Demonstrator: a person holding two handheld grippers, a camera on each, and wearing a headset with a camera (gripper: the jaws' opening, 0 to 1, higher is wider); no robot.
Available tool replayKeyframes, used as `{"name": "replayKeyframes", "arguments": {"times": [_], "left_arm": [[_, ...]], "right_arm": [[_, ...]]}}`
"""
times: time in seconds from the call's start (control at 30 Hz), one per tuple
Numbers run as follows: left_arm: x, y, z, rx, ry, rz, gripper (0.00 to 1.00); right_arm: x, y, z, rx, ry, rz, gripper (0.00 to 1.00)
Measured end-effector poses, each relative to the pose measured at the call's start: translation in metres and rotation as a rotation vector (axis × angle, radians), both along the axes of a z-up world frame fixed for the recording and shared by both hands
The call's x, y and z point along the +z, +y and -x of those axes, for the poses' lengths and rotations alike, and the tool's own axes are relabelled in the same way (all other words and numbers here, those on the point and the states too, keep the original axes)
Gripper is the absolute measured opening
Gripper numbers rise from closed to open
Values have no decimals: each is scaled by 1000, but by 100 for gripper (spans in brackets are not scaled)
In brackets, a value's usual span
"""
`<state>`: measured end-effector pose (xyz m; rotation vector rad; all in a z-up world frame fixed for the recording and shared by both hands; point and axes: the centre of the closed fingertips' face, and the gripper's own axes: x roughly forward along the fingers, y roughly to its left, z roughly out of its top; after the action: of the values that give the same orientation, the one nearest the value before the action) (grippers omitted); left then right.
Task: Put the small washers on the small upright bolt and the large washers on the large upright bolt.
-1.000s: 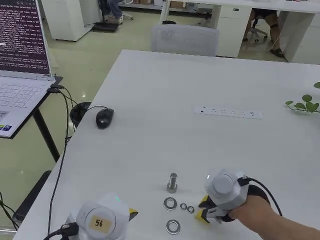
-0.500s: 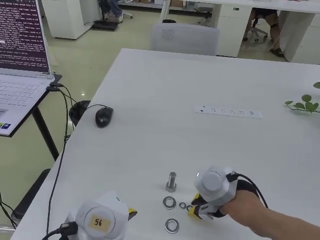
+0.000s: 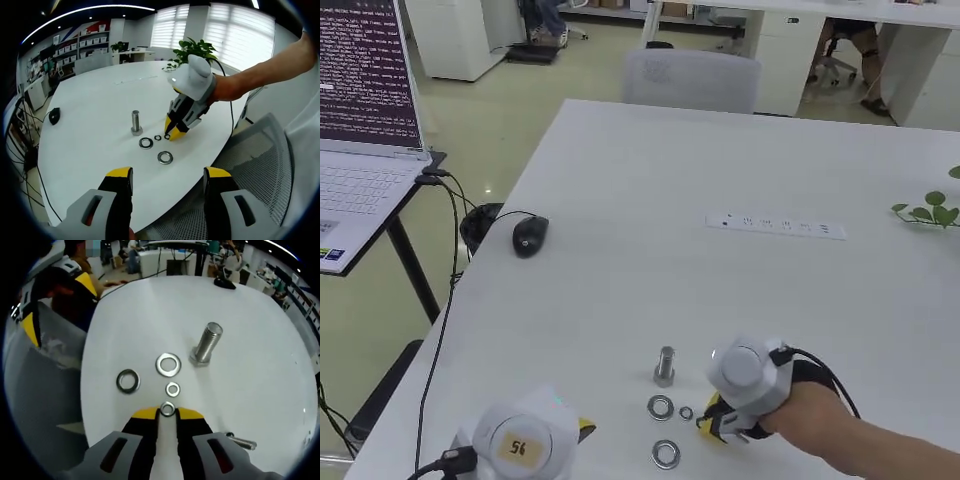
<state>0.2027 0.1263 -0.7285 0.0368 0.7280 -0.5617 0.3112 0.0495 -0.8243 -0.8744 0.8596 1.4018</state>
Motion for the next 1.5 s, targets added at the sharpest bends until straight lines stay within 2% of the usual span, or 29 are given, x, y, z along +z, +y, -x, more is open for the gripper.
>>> {"name": "replayKeyframes", "arguments": {"times": [0.03,0.2,0.33,0.43,0.5,0.6,0.73,0.83,1.07,1.1,1.13,1.2,1.27,1.3,1.37,1.5], "left_arm": [[0,0,0,1,1,0,56],[-1,0,1,-1,3,-1,56],[0,-3,0,-6,0,2,56],[-1,-7,-2,-14,1,4,56],[0,-10,-2,-22,0,4,56],[1,-11,-2,-27,-1,3,56],[1,-9,-3,-21,-4,2,56],[0,-4,-2,-10,-2,2,56],[-2,0,1,4,5,0,56],[-2,0,1,4,5,0,56],[-2,0,1,4,5,1,56],[-2,-1,1,2,5,0,56],[-2,-2,1,-1,5,2,56],[-2,-3,1,-4,5,0,56],[-2,-4,0,-8,3,-2,56],[0,-1,0,5,0,4,56]], "right_arm": [[0,0,1,48,-14,-4,15],[0,1,0,61,-10,1,16],[-1,5,-2,38,-5,13,17],[-1,4,-1,73,-18,28,17],[-1,4,0,75,-15,32,14],[-1,4,1,92,-35,41,14],[0,3,0,40,-26,16,14],[1,0,1,-22,8,-25,13],[2,-10,1,-85,38,-66,13],[5,-11,3,-77,37,-77,2],[5,-14,0,-112,24,-78,2],[6,-11,1,-91,45,-92,2],[1,-16,2,-53,23,-60,3],[0,-17,4,-51,27,-56,3],[4,-18,5,-72,27,-87,7],[2,-36,1,-117,9,-81,11]]}}
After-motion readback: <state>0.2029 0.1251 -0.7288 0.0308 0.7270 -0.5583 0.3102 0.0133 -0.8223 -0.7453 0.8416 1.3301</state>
